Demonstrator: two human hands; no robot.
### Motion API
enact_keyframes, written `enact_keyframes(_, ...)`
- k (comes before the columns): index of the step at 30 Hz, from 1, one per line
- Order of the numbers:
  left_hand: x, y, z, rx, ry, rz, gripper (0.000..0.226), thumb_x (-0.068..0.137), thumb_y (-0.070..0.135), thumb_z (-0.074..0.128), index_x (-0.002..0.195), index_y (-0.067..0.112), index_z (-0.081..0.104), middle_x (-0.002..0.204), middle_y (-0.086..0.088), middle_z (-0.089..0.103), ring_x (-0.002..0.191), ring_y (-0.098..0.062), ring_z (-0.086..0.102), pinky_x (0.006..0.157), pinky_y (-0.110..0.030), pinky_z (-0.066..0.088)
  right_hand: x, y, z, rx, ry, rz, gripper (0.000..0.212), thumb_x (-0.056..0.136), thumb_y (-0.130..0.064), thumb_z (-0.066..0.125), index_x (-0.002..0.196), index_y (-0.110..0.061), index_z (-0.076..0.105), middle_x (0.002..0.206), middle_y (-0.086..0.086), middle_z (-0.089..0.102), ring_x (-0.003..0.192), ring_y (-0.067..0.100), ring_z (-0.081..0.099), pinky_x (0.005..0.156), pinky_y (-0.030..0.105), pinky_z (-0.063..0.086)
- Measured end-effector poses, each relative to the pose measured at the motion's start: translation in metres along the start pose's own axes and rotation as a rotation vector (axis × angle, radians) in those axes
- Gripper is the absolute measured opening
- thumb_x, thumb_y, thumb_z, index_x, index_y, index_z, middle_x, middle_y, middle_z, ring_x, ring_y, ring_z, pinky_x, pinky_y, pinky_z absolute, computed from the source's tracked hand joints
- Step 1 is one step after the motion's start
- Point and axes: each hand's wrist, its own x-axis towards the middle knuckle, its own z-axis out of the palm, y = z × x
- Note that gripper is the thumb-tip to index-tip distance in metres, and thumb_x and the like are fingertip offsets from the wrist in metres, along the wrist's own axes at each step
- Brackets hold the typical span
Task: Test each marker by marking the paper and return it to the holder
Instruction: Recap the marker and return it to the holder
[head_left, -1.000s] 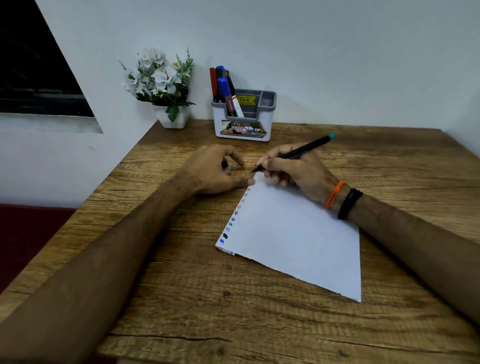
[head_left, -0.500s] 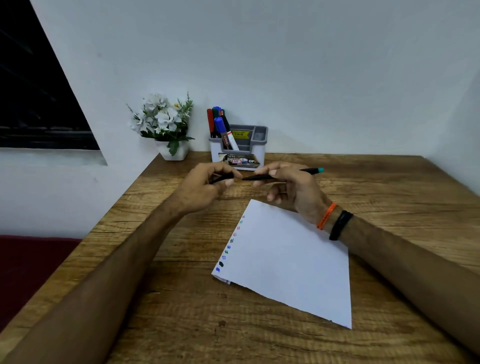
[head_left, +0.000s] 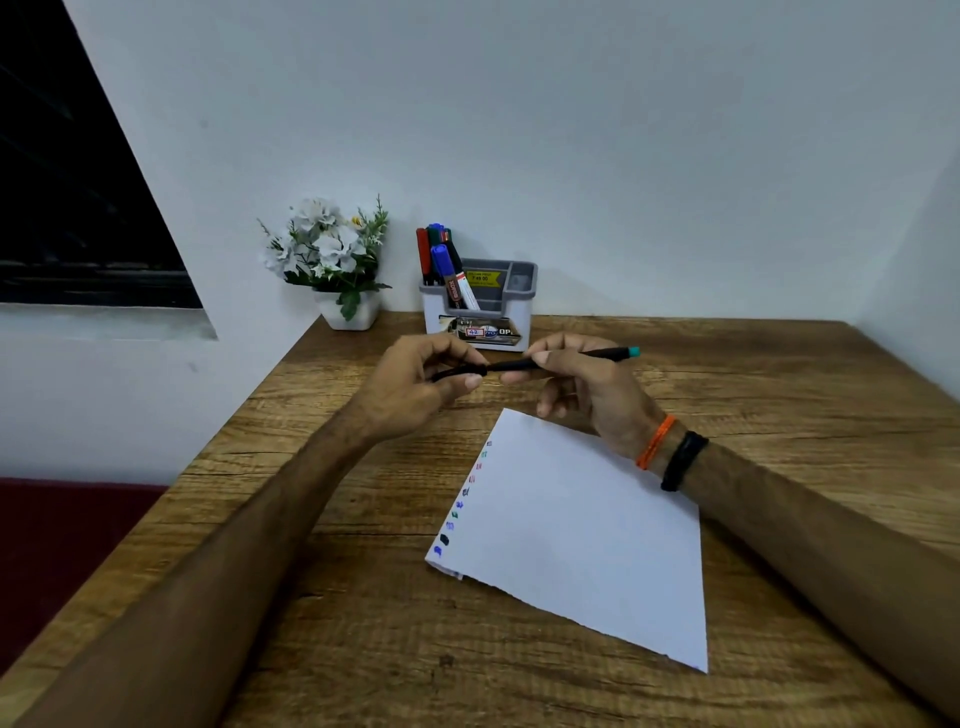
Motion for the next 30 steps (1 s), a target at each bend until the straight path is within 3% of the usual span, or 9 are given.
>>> enact_keyframes(5, 0.0, 0.002, 0.002, 0.016, -0.022, 0.024, 0.016, 0.085, 0.009, 0.069, 0.101, 0.012, 0.069, 0.091, -0.003, 0.069, 0.071, 0.001, 0.061, 0.064, -0.017, 0.049, -0.004, 0.0, 0.004, -0.112, 0.046, -0.046, 0.019, 0.089, -0.022, 0.069, 0.092, -0.003, 0.072, 0.075, 0.011, 0.072, 0.045, 0.013, 0.053, 0.044, 0.018, 0.041)
enact_keyframes(8, 0.001, 0.0, 0.002, -0.03, -0.013, 0.007, 0.017, 0.084, 0.008, 0.07, 0.101, 0.009, 0.068, 0.091, -0.004, 0.069, 0.07, -0.002, 0.062, 0.063, -0.018, 0.049, -0.004, 0.001, 0.002, -0.082, 0.027, 0.009, 0.022, 0.091, -0.027, 0.065, 0.1, -0.01, 0.076, 0.082, 0.01, 0.073, 0.049, 0.013, 0.054, 0.046, 0.018, 0.04)
enact_keyframes(11, 0.001, 0.0, 0.001, -0.082, 0.025, -0.003, 0.018, 0.08, 0.016, 0.073, 0.097, 0.011, 0.067, 0.091, -0.007, 0.071, 0.073, -0.01, 0.066, 0.061, -0.023, 0.051, -0.002, 0.001, 0.0, -0.038, 0.02, 0.019, 0.02, 0.093, -0.019, 0.062, 0.106, -0.009, 0.072, 0.092, 0.013, 0.076, 0.049, 0.013, 0.059, 0.045, 0.019, 0.042)
enact_keyframes(14, 0.001, 0.0, 0.0, -0.072, 0.052, -0.004, 0.019, 0.08, 0.021, 0.072, 0.095, 0.011, 0.067, 0.091, -0.009, 0.072, 0.076, -0.015, 0.067, 0.059, -0.023, 0.051, -0.001, -0.001, 0.001, -0.072, 0.069, -0.021, 0.005, 0.09, -0.015, 0.068, 0.093, -0.012, 0.07, 0.086, 0.01, 0.077, 0.044, 0.01, 0.058, 0.042, 0.018, 0.041)
enact_keyframes(20, 0.0, 0.003, 0.001, -0.024, 0.084, 0.011, 0.012, 0.089, 0.015, 0.065, 0.096, 0.006, 0.067, 0.081, -0.001, 0.069, 0.062, -0.001, 0.059, 0.055, -0.021, 0.048, 0.001, 0.002, -0.002, -0.222, 0.119, -0.204, 0.004, 0.086, -0.008, 0.072, 0.088, -0.005, 0.073, 0.059, -0.002, 0.066, 0.042, 0.007, 0.048, 0.042, 0.016, 0.041)
enact_keyframes(26, -0.001, 0.001, 0.012, -0.012, 0.119, -0.011, 0.012, 0.097, 0.016, 0.053, 0.087, 0.01, 0.056, 0.074, 0.0, 0.061, 0.059, -0.005, 0.051, 0.057, -0.025, 0.043, 0.006, 0.009, -0.003, -0.311, 0.059, -0.262, 0.011, 0.092, -0.011, 0.066, 0.081, -0.013, 0.065, 0.055, -0.015, 0.055, 0.046, -0.001, 0.043, 0.046, 0.01, 0.033)
enact_keyframes(30, -0.001, 0.002, 0.014, -0.007, 0.123, -0.021, 0.013, 0.098, 0.015, 0.052, 0.085, 0.017, 0.054, 0.076, 0.0, 0.06, 0.06, 0.001, 0.051, 0.057, -0.017, 0.041, 0.009, 0.012, -0.005, -0.31, 0.047, -0.275, 0.013, 0.092, -0.01, 0.065, 0.08, -0.014, 0.063, 0.056, -0.018, 0.055, 0.047, -0.001, 0.043, 0.047, 0.01, 0.033)
